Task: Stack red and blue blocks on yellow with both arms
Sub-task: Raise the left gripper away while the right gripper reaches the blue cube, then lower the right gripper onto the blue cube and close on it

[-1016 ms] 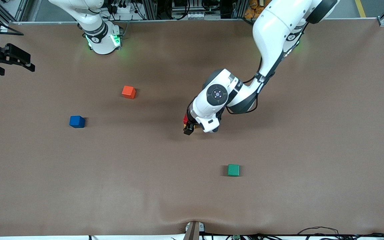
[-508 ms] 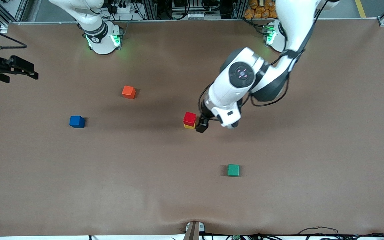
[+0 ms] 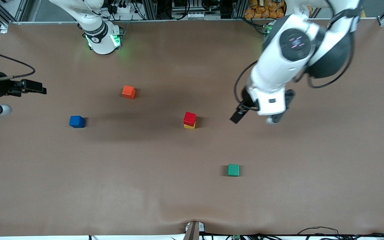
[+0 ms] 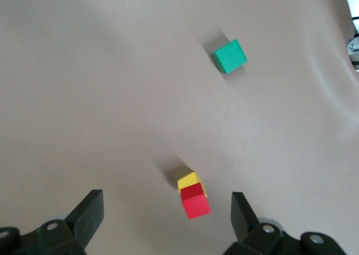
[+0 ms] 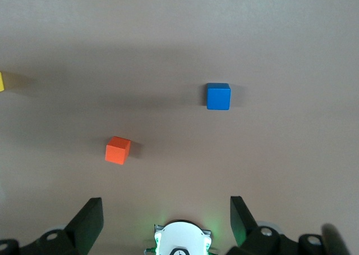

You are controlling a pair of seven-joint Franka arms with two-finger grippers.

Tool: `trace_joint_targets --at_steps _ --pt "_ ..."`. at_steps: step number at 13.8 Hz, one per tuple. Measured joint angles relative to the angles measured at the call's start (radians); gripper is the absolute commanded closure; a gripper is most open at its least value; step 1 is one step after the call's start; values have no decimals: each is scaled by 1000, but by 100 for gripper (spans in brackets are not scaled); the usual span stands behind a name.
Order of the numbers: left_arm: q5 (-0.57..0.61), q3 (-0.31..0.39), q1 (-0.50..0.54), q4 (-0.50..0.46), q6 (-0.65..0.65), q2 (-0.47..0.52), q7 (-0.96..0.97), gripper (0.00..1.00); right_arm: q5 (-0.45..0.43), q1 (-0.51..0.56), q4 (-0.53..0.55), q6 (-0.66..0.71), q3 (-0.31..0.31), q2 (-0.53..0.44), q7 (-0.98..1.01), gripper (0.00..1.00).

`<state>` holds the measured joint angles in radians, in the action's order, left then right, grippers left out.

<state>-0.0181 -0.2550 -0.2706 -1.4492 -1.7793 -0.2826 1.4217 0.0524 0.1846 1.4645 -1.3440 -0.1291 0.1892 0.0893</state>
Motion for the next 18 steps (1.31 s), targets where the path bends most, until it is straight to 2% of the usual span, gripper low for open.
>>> trace_joint_targets --at_steps 7,14,18 --pt "1 1 113 -3 120 147 -255 0 -37 26 40 -106 -5 105 -1 0" --pt "4 9 278 -5 222 203 -673 0 -40 27 308 -423 -3 127 -5 0" --pt "4 10 334 -5 290 222 -861 0 -40 39 451 -588 -1 128 -6 0"
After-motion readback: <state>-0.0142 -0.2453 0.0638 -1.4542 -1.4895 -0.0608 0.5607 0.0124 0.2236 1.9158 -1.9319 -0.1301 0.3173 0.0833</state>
